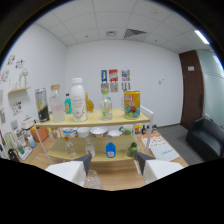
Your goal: Make me a cup of Vodka Sunrise.
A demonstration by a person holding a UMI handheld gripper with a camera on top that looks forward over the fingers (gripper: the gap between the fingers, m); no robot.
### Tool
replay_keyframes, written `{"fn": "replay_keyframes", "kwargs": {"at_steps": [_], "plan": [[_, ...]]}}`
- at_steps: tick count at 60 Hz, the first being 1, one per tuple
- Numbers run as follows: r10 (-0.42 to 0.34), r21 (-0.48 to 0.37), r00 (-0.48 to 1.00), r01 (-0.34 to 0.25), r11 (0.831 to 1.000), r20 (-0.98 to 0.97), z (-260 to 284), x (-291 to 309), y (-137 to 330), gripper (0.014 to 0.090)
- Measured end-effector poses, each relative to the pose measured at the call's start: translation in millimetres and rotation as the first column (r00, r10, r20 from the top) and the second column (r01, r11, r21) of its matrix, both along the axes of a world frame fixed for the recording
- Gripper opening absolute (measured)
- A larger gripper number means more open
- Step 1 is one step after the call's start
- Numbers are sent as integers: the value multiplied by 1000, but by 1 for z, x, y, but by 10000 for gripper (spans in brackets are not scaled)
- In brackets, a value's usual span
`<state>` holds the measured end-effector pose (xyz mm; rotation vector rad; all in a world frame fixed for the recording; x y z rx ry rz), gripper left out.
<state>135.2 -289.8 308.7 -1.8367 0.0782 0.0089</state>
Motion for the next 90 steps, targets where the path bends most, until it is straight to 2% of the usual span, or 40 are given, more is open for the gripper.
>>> {"fn": "replay_keyframes", "kwargs": {"at_steps": [15, 30, 37, 39, 42, 45, 46, 61, 70, 77, 84, 90], "plan": [[13, 119, 999, -7, 993, -45, 80, 53, 84, 853], [23, 132, 1000, -20, 991, -20, 87, 71, 157, 838], [32, 127, 999, -30, 991, -17, 84, 70, 178, 741], [35, 120, 999, -33, 992, -11, 82, 69, 183, 692], [41, 114, 999, -40, 993, -3, 83, 73, 184, 610], [21, 114, 1000, -22, 993, 13, 83, 78, 187, 540], [18, 116, 1000, -20, 993, 18, 83, 79, 187, 535], [7, 105, 999, -11, 994, 41, 84, 82, 178, 514], [-1, 161, 1000, -4, 987, 29, 109, 80, 155, 505], [6, 185, 1000, -4, 983, -11, 120, 71, 118, 506], [13, 180, 999, -7, 984, -33, 102, 54, 86, 505], [13, 138, 998, -5, 990, -53, 60, 38, 69, 504]]}}
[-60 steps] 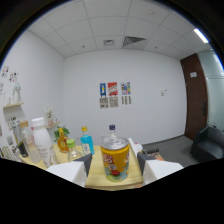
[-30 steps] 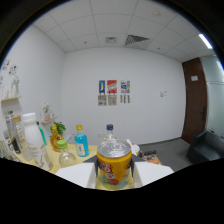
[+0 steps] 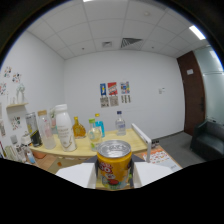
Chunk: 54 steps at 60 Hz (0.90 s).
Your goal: Make me a cup of Vodka Sunrise.
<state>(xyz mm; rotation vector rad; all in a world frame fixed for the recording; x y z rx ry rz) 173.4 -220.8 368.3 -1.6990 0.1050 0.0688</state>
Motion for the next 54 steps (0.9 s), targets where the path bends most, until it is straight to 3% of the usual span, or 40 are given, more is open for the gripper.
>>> {"fn": "replay_keyframes", "kwargs": {"at_steps": [15, 29, 41, 54], "plan": [[21, -183, 1000, -22, 983, -9, -133, -43, -13, 502], [60, -265, 935, 38, 963, 348, -182, -50, -8, 502], [145, -252, 683, 59, 966, 716, -180, -55, 4, 498], [232, -243, 204, 28, 970, 951, -176, -72, 11, 503]]}}
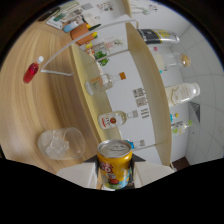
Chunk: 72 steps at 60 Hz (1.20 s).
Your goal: Make me a cup of Vodka Sunrise.
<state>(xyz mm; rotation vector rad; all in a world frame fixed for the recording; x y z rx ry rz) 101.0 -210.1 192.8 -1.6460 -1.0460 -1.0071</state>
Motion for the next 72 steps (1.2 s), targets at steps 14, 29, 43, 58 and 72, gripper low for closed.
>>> {"fn": "replay_keyframes", "kwargs": {"at_steps": [14, 29, 43, 58, 72], "plan": [[103, -64, 887, -82, 995, 450, -6, -5, 8, 501], [152, -122, 761, -96, 988, 630, -14, -13, 9, 502], [114, -77, 868, -87, 993, 484, 4, -17, 4, 502], [62, 119, 979, -39, 992, -195, 82, -11, -11, 510], [77, 169, 579, 106, 980, -812, 118, 48, -29, 513]]}}
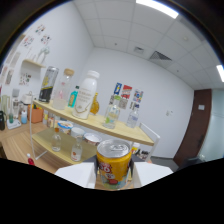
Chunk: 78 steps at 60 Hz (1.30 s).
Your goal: Make me a cup of Vodka Sunrise.
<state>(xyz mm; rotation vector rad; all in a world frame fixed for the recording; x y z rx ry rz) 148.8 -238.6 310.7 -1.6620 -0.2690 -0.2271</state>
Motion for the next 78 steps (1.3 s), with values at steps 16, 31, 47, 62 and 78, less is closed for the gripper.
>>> {"fn": "replay_keyframes", "kwargs": {"at_steps": [16, 31, 47, 62, 78], "plan": [[-104, -50, 923, 92, 995, -371, -66, 98, 2, 508], [-168, -209, 903, 90, 974, -395, -172, 128, 15, 508], [-195, -312, 897, 68, 948, -398, -240, 131, 25, 508], [-200, -340, 903, 64, 938, -381, -257, 126, 20, 518], [-215, -348, 916, 90, 933, -339, -263, 126, 10, 538]]}}
